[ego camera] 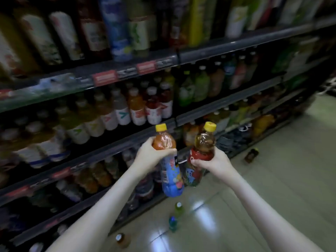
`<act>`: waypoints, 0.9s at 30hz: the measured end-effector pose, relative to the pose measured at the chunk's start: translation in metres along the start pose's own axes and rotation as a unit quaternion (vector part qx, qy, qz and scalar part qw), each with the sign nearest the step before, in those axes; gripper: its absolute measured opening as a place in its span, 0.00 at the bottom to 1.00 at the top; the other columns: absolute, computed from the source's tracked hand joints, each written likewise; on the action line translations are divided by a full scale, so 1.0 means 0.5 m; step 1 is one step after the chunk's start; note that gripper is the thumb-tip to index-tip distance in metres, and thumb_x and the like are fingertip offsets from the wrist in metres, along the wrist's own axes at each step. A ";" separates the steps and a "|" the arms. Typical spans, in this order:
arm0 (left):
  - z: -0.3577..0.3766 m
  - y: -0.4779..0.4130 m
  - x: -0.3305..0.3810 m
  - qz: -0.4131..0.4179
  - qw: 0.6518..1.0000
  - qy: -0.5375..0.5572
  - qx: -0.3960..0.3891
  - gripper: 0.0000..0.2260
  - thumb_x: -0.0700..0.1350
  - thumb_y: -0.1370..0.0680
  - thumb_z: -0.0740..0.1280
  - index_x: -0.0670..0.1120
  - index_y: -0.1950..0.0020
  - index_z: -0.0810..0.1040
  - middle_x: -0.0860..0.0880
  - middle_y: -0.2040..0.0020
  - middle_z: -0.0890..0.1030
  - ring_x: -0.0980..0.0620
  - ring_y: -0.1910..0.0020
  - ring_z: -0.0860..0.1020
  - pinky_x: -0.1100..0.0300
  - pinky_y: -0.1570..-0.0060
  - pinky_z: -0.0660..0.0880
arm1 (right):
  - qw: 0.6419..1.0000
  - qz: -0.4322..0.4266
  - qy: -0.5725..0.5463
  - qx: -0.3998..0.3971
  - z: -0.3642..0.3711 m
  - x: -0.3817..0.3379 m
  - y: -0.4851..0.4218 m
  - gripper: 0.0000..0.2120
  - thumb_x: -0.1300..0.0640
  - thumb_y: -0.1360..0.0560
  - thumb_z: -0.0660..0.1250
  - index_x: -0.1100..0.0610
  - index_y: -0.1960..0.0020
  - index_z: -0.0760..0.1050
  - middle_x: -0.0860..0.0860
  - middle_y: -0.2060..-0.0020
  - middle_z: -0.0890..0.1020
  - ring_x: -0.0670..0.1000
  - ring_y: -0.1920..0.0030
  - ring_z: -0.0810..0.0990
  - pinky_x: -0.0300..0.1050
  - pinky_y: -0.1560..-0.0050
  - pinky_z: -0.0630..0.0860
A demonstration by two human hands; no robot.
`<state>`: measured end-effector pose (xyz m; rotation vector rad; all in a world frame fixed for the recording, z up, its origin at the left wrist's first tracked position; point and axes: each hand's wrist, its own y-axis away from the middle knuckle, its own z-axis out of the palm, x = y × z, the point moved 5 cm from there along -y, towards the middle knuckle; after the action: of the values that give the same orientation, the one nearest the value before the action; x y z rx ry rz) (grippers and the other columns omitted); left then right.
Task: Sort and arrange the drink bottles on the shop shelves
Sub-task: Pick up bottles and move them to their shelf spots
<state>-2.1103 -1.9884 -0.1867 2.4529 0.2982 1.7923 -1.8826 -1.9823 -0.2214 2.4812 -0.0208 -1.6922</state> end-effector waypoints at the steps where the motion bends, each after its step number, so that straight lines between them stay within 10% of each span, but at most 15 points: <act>1: 0.069 -0.011 0.026 0.004 1.000 0.009 -0.028 0.27 0.53 0.42 0.81 0.52 0.47 0.77 0.52 0.49 0.83 0.55 0.51 0.81 0.58 0.51 0.78 | 1.000 0.007 -0.005 0.001 -0.064 0.022 -0.001 0.15 0.56 0.38 0.81 0.49 0.54 0.80 0.43 0.59 0.85 0.37 0.55 0.82 0.34 0.51 0.77; 6: 0.372 -0.077 0.156 0.035 0.992 -0.006 -0.124 0.25 0.50 0.41 0.80 0.46 0.47 0.80 0.50 0.53 0.85 0.53 0.55 0.83 0.60 0.55 0.79 | 0.999 0.037 0.002 0.008 -0.374 0.131 -0.024 0.21 0.51 0.42 0.81 0.50 0.51 0.81 0.46 0.54 0.86 0.48 0.50 0.84 0.54 0.43 0.79; 27: 1.342 -0.621 0.608 0.128 0.968 -0.040 -0.212 0.22 0.51 0.35 0.80 0.55 0.45 0.75 0.55 0.50 0.82 0.56 0.51 0.81 0.60 0.52 0.78 | 0.988 0.052 0.022 0.143 -1.358 0.392 -0.514 0.21 0.54 0.40 0.80 0.46 0.51 0.76 0.44 0.54 0.84 0.45 0.50 0.82 0.48 0.44 0.78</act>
<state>-1.4161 -1.5925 -0.1673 2.3196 -0.3879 1.6228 -1.1979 -1.6734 -0.1907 2.6618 -0.4099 -1.6938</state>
